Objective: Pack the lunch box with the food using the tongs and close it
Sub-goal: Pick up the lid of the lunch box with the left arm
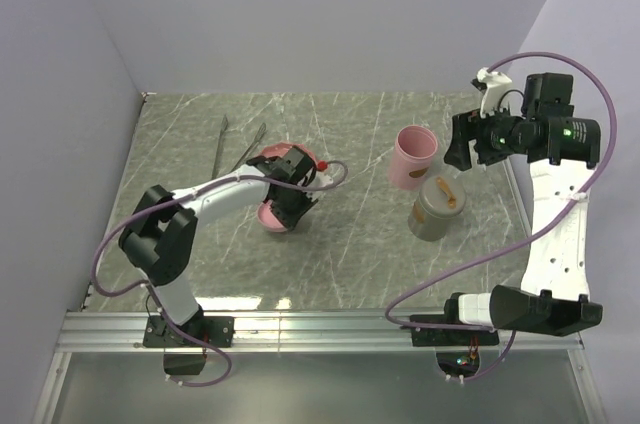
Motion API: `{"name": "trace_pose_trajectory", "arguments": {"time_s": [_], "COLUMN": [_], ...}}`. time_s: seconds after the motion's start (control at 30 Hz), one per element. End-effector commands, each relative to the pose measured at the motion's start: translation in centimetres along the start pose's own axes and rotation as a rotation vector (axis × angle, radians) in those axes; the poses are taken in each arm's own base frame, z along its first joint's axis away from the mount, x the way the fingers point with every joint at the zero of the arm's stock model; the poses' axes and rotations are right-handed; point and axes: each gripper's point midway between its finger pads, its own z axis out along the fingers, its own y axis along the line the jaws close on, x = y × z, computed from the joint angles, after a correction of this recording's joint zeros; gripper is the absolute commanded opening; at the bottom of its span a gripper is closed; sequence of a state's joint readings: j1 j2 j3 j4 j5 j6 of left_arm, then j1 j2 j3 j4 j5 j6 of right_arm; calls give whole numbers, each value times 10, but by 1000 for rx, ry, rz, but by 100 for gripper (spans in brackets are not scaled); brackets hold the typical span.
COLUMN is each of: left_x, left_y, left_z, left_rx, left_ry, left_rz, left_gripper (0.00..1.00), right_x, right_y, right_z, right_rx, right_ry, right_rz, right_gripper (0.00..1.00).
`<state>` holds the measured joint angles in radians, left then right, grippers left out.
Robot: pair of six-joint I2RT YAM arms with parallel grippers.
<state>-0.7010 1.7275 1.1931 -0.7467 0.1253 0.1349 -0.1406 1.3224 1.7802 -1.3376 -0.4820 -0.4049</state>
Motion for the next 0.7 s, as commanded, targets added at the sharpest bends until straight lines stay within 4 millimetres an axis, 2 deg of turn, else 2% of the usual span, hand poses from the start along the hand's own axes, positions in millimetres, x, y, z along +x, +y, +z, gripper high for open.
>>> {"name": "trace_pose_trajectory", "arguments": {"time_s": [0.0,0.07,0.1,0.13,0.2,0.23,0.27,0.3,0.33,0.37,0.4,0.43,0.5,0.53,0.57,0.6,0.63,0.67], "left_x": [-57,-75,-82,-93,-102,-104,-114,-116,-114,-124,-121,-119,-122,-121,-121,-122,-125,-126], "left_y": [-26,-37,-42,-38,-49,-41,-49,-51,-45,-46,-52,-50,-57,-57,-58,-60,-55,-54], "left_z": [-68,-96,-119,-134,-164,-185,-207,-232,-239,-261,-281,-285,-323,-328,-337,-359,-363,-369], "left_rx": [107,178,204,216,321,323,397,415,436,452,470,467,455,447,437,400,369,370], "left_ry": [-246,-353,-426,-505,-617,-700,-790,-875,-916,-1015,-1074,-1105,-1254,-1291,-1332,-1427,-1466,-1490], "left_rz": [9,15,25,23,29,17,21,44,35,58,98,98,167,180,179,228,208,203], "left_gripper": [0,0,0,0,0,0,1,0,0,0,0,0,0,0,0,0,0,0], "right_x": [-32,-44,-48,-52,-67,-65,-78,-75,-88,-92,-89,-101,-106,-111,-113,-106,-117,-118], "right_y": [12,18,21,24,32,34,40,40,42,51,56,56,68,70,74,76,81,85], "right_z": [-24,-25,-25,-25,-26,-18,-21,-11,-12,-12,-2,-3,0,5,7,16,8,9], "right_rx": [-1,-39,-60,-79,-131,-158,-199,-227,-259,-327,-389,-427,-545,-596,-631,-664,-710,-737], "right_ry": [-167,-217,-234,-251,-321,-321,-388,-385,-440,-456,-434,-487,-489,-510,-514,-498,-543,-551], "right_rz": [-12,3,12,39,37,93,73,105,132,160,255,245,291,346,367,405,411,421], "right_gripper": [83,84,84,84,84,84,84,84,84,84,84,84,84,84,84,84,84,84]}}
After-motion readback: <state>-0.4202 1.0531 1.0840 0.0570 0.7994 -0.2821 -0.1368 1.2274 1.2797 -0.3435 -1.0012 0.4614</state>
